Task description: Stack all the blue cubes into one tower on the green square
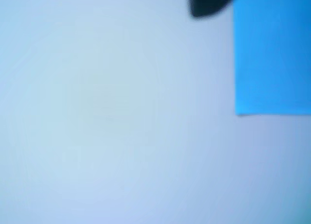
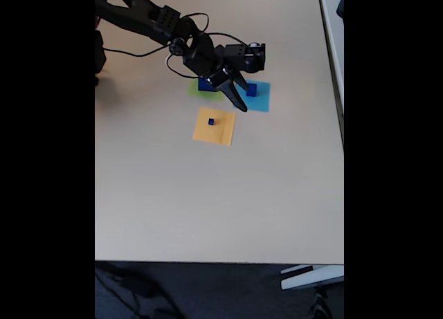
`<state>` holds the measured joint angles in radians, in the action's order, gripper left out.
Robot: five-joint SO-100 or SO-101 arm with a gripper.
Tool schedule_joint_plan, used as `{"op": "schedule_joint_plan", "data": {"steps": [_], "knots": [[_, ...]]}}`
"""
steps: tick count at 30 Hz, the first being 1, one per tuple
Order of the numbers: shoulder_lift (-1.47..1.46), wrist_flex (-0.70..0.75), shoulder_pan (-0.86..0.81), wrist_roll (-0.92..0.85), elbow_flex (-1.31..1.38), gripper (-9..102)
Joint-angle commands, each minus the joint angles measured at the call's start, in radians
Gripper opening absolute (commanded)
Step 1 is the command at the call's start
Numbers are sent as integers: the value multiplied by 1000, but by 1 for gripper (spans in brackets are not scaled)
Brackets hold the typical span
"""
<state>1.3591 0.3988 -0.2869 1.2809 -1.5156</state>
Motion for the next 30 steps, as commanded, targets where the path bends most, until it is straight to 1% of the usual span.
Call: {"op": "schedule_joint_plan", "data": {"steps": [1, 3, 6, 11, 13, 18, 30], "knots": [[2, 44, 34, 21, 173, 35], [-35, 98, 54, 43, 247, 35], [-77, 141, 91, 74, 316, 36], [-120, 212, 141, 143, 334, 36], [-156, 236, 146, 144, 359, 36], [-293, 405, 155, 152, 586, 36], [-460, 489, 178, 184, 822, 35]]}}
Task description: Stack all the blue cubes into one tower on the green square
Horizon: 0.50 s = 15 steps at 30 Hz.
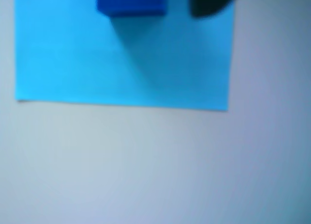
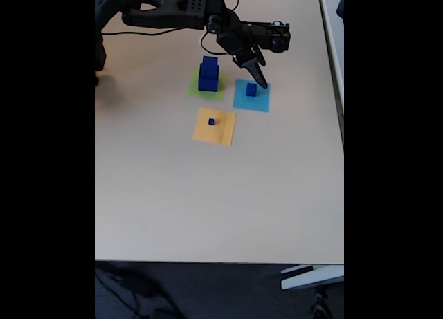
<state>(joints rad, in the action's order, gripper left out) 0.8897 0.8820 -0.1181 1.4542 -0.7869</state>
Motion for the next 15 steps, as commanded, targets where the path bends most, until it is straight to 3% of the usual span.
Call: {"op": "schedule_joint_plan", "data": {"steps": [1, 15], "knots": [[-3, 6, 11, 14, 103, 35], [-86, -130, 52, 101, 15, 35]]}}
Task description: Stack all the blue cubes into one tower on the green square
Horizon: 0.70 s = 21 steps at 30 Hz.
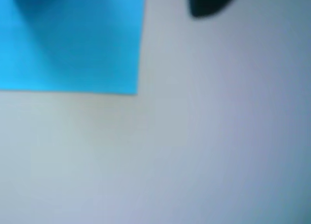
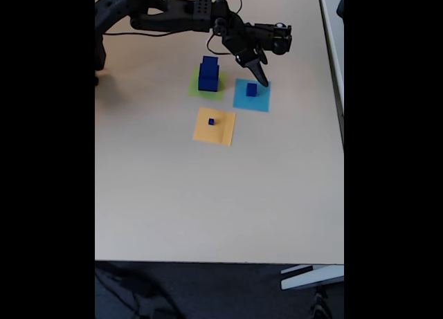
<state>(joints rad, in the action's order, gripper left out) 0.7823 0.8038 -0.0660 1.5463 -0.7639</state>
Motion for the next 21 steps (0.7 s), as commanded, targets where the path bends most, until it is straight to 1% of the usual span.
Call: {"op": "schedule_joint_plan", "data": {"steps": [1, 9, 21], "knots": [[20, -60, 0, 6, -20, 35], [37, -141, -14, -46, -146, 34], [69, -140, -28, -77, -206, 32]]}}
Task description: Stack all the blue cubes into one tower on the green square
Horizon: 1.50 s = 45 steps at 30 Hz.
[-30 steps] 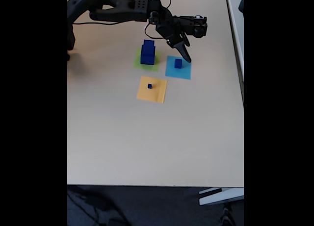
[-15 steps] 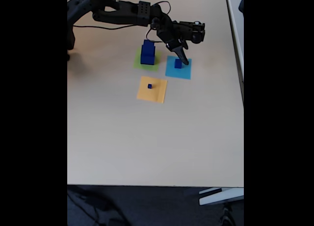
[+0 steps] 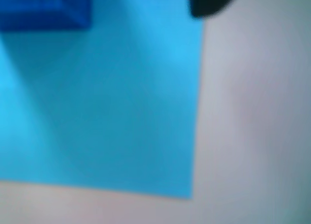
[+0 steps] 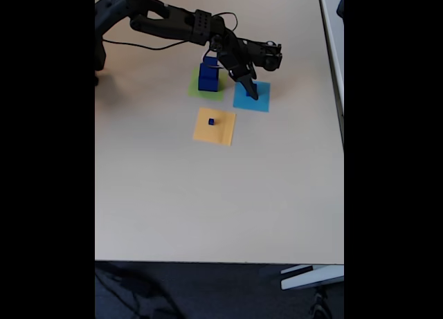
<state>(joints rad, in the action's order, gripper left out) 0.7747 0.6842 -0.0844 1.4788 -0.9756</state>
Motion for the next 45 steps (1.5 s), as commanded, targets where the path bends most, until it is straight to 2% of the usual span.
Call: {"op": "schedule_joint_plan", "data": {"steps": [1, 31, 39, 45], "knots": [[77, -20, -9, -9, 5, 31], [100, -14, -25, -43, -12, 12], [133, 155, -34, -77, 104, 9], [141, 173, -44, -91, 112, 6]]}}
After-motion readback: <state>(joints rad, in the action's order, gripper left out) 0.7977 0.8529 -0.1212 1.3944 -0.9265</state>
